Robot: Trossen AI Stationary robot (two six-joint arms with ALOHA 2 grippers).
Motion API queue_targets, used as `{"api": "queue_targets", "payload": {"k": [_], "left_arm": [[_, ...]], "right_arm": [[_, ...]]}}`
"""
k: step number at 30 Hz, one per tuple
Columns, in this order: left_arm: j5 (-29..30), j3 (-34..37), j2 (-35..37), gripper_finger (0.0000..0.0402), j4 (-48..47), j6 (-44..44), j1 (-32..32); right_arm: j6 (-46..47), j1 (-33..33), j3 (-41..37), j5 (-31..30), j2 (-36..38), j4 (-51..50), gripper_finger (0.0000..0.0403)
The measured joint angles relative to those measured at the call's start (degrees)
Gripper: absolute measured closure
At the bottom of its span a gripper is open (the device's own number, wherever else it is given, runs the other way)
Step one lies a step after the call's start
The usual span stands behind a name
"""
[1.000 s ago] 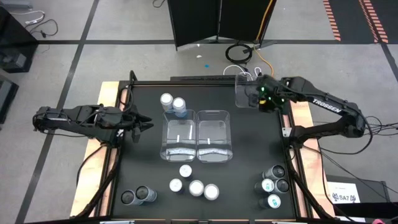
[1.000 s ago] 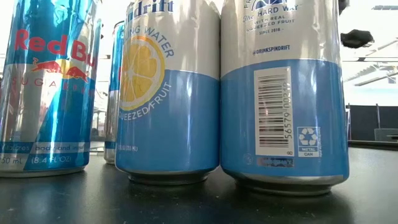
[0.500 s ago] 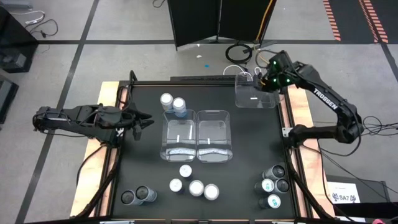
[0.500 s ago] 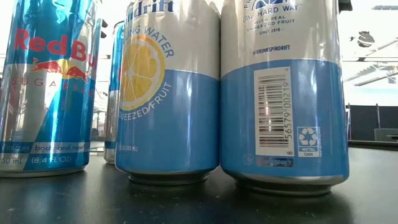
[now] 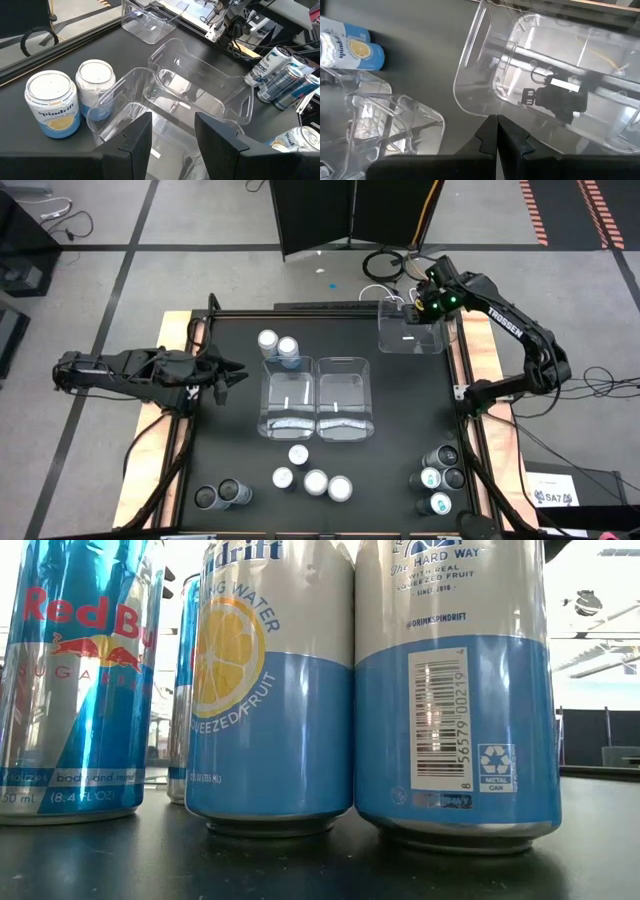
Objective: Sort soda cans
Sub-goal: Move the transparent bins to the center
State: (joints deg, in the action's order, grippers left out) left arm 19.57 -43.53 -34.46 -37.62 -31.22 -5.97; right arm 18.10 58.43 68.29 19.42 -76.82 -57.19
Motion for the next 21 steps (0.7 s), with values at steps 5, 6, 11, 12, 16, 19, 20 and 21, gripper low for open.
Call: {"api": "queue_targets", "payload": {"k": [5, 6, 11, 12, 16, 19, 20, 21], "left_arm": [[0.00, 0.00, 0.00, 0.0243, 0.34, -0.02, 0.01], [0.00, 0.00, 0.00, 0.0243, 0.34, -0.04, 0.01], [0.00, 0.00, 0.00, 0.0243, 0.34, -0.15, 0.01], [0.00, 0.00, 0.00, 0.0243, 0.34, -0.13, 0.01], [0.00, 0.00, 0.00, 0.0243, 0.34, -0.13, 0.01], [0.00, 0.00, 0.00, 0.0243, 0.34, -0.11, 0.01], [0.00, 0.00, 0.00, 0.0243, 0.34, -0.11, 0.01], [0.00, 0.00, 0.00, 0.0243, 0.34, -0.10, 0.01]], "right_arm": [[-2.40, 0.00, 0.00, -1.50, -0.86, 0.79, 0.0403], [-2.44, -0.01, 0.00, -2.64, -0.87, 0.71, 0.0403], [-3.23, 0.02, 0.00, -4.70, -0.87, 0.50, 0.0403], [-4.01, 0.00, 0.00, -4.70, -0.87, 0.52, 0.0403], [-6.72, -0.04, 0.00, -4.61, -0.87, 0.48, 0.0403], [-10.29, -0.04, 0.00, -4.55, -0.87, -0.03, 0.0402], [-11.38, -0.04, 0.00, -4.55, -0.87, -0.31, 0.0401], [-11.78, -0.04, 0.00, -4.52, -0.87, -0.53, 0.0400]]}}
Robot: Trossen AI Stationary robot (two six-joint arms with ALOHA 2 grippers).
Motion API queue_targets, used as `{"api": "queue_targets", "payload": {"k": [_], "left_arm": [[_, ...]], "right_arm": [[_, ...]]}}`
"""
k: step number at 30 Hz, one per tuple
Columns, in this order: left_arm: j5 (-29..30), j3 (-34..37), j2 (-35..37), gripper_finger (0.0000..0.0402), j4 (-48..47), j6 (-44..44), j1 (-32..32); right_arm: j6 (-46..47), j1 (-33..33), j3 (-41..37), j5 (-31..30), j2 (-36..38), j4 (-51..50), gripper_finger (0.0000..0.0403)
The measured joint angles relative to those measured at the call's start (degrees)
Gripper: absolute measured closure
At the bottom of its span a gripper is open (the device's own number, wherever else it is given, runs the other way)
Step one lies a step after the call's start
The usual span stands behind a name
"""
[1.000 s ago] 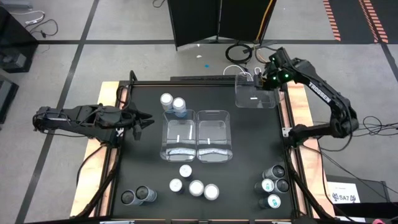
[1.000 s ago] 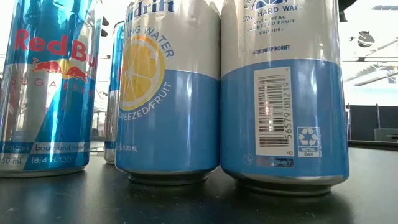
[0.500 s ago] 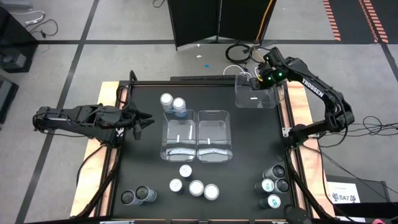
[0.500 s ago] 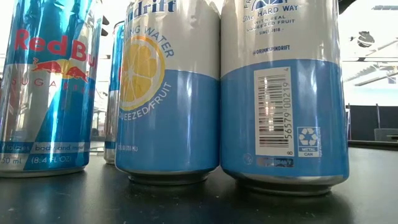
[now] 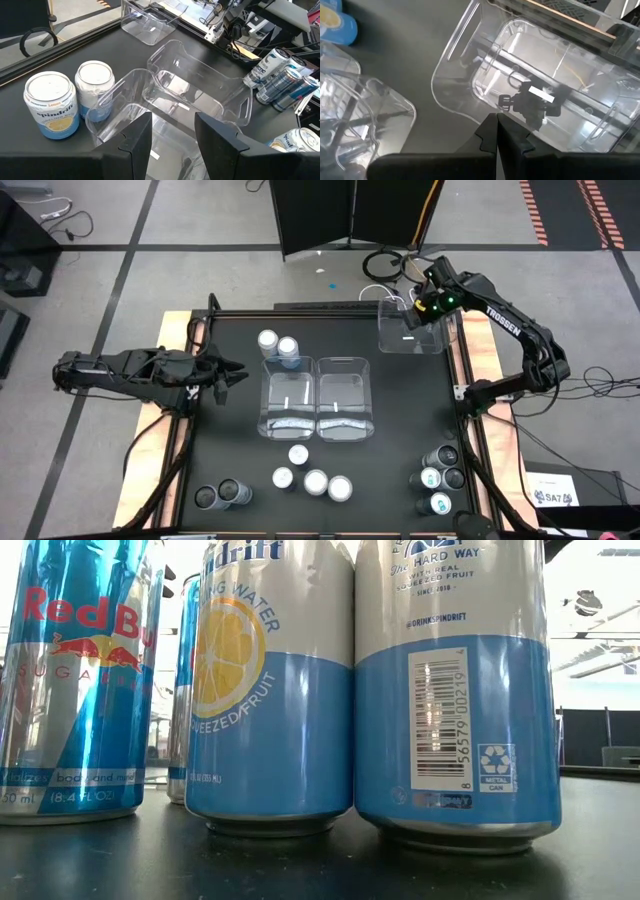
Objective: Sort soda cans
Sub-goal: Move the transparent bins to the center
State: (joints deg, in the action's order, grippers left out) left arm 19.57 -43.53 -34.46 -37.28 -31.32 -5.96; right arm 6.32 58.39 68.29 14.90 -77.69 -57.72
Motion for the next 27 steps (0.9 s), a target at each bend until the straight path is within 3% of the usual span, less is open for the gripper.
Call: {"api": "queue_targets", "payload": {"k": [11, 27], "left_arm": [[0.00, 0.00, 0.00, 0.0243, 0.00, 0.17, 0.00], [0.00, 0.00, 0.00, 0.0243, 0.00, 0.14, 0.00]], "right_arm": [[2.69, 0.00, 0.00, -1.49, 0.02, 0.55, 0.0381], [6.52, 0.00, 0.00, -1.33, 0.07, 0.53, 0.0187]]}}
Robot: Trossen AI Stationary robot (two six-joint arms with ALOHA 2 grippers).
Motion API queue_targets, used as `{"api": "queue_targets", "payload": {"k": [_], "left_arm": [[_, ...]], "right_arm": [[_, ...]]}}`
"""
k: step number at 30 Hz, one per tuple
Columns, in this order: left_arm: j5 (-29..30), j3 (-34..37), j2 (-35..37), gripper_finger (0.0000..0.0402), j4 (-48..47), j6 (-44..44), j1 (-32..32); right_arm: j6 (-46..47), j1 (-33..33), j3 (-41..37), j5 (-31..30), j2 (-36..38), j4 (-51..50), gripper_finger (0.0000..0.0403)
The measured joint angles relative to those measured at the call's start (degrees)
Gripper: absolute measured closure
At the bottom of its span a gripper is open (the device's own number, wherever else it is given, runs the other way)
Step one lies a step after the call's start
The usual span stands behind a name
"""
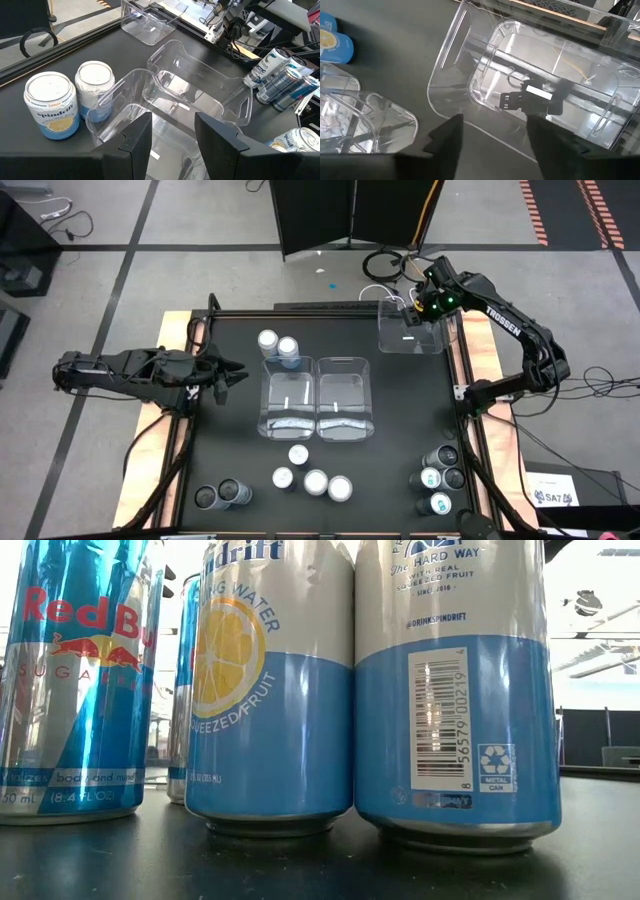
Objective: Sort soda cans
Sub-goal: Move the transparent bins to the center
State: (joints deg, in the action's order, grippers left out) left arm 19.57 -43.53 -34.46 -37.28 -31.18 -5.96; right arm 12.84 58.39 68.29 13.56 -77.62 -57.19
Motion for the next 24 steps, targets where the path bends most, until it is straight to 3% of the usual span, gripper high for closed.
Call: {"api": "queue_targets", "payload": {"k": [7, 11, 19, 24], "left_arm": [[0.00, 0.00, 0.00, 0.0243, 1.45, -0.02, -0.01], [0.00, 0.00, 0.00, 0.0243, 2.26, 0.00, 0.00], [0.00, 0.00, -0.02, 0.0243, 2.25, 0.00, 0.00], [0.00, 0.00, -0.02, 0.0243, 2.27, 0.02, 0.00]], "right_arm": [[1.36, 0.00, 0.00, -0.02, 0.00, -0.02, 0.0100], [5.73, 0.00, 0.00, 0.00, 0.00, -0.03, 0.0071], [15.56, -0.58, 0.00, -0.97, 1.69, -0.64, 0.0058], [22.82, -3.62, 0.00, -10.18, 4.57, -3.44, 0.0057]]}}
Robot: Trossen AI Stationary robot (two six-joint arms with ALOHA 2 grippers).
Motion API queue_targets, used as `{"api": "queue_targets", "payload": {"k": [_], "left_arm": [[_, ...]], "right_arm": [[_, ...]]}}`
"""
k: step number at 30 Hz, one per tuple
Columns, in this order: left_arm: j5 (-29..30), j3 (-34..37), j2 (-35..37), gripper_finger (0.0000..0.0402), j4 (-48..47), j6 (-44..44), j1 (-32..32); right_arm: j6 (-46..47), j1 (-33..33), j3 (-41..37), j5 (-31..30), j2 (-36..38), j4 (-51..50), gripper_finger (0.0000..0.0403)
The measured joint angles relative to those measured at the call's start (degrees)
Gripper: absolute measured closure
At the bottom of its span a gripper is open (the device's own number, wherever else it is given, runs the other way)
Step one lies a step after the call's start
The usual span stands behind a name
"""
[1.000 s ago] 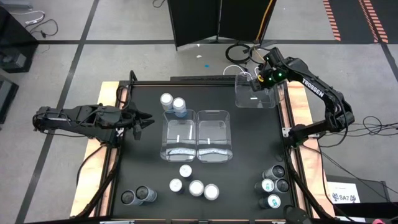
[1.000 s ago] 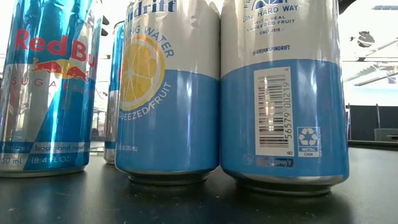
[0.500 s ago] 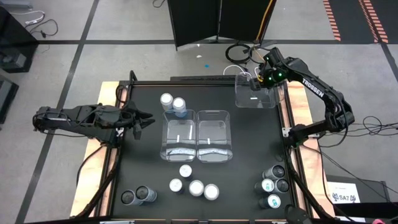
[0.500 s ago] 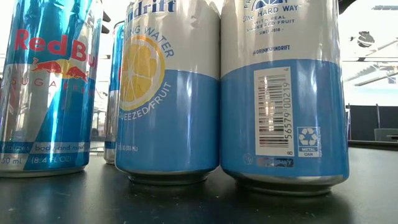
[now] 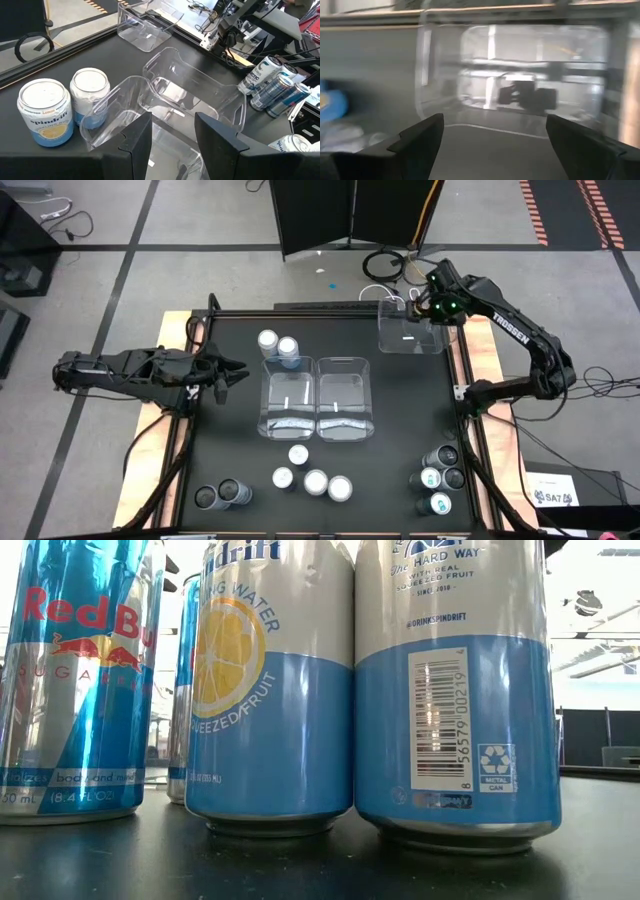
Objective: Sort soda cans
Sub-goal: Move the transparent bins to the center
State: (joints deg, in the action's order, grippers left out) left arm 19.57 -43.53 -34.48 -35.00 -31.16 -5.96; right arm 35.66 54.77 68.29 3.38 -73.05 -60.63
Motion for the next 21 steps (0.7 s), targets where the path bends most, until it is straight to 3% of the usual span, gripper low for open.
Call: {"api": "queue_targets", "payload": {"k": [8, 12, 21], "left_arm": [[0.01, 0.00, 0.00, 0.0243, 0.10, 0.02, -0.01], [1.48, 0.00, 0.00, 0.0243, 0.39, 0.05, 0.00], [3.89, 0.00, 0.00, 0.0243, 0.52, 0.07, -0.02]], "right_arm": [[15.37, -7.30, -0.32, -11.89, 3.37, -4.74, 0.0057], [23.76, -9.40, -2.26, -12.02, 3.36, -4.62, 0.0057], [55.97, -15.90, -13.14, -7.72, 3.30, 1.86, 0.0057]]}}
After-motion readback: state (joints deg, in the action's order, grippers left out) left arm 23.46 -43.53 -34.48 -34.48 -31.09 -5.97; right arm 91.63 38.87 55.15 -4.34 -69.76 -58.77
